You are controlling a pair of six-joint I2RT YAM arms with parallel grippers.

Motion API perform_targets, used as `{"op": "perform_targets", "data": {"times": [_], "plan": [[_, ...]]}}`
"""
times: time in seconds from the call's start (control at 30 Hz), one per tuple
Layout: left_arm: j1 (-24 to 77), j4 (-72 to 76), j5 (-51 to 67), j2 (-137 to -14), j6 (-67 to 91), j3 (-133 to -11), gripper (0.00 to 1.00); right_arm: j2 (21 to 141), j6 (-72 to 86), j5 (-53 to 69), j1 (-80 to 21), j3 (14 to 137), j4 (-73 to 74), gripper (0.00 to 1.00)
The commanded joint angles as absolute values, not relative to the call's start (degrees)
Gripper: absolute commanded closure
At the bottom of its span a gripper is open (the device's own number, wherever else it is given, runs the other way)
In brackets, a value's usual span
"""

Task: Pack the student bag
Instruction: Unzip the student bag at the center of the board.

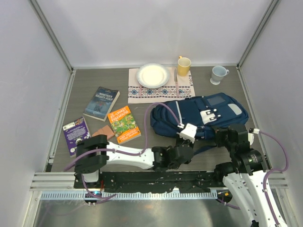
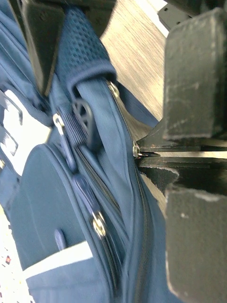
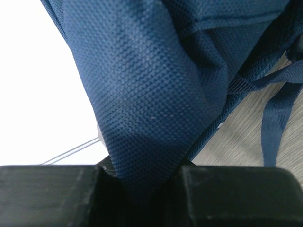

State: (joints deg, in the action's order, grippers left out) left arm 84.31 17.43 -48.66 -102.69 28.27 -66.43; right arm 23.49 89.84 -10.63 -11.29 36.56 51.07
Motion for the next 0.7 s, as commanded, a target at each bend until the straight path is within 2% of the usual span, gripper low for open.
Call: {"op": "perform_targets", "data": {"times": [0.0, 0.2, 0.37, 0.5, 0.53, 0.63, 0.67], "plan": [[83.8, 9.2, -50.2, -95.1, 32.5, -60.4, 1.0, 22.3, 83.6, -18.8, -11.3, 40.3, 44.6, 0.99], [83.9, 0.3, -45.9, -86.2, 36.4, -53.8, 1.0, 22.8, 72.9, -21.3, -11.3, 43.5, 42.0, 0.99], [83.9, -9.1, -43.8, -80.7, 35.6, -55.2, 1.0, 26.8, 57.2, -20.3, -11.2, 51.2, 38.1, 0.99], [83.8, -9.7, -40.5, -76.7, 33.3, -54.3, 1.0, 31.5, 44.7, -18.0, -11.9, 57.4, 36.7, 0.99], [83.8, -10.3, -40.6, -75.9, 33.4, -54.1, 1.0, 32.3, 42.7, -16.8, -12.1, 57.9, 35.7, 0.99], [83.8, -10.5, -40.0, -72.7, 34.2, -53.3, 1.0, 35.6, 37.6, -3.2, -12.0, 59.3, 30.6, 0.99], [83.8, -10.5, -39.6, -71.8, 34.2, -53.2, 1.0, 36.7, 37.7, 5.3, -12.0, 59.9, 29.2, 0.99]]}}
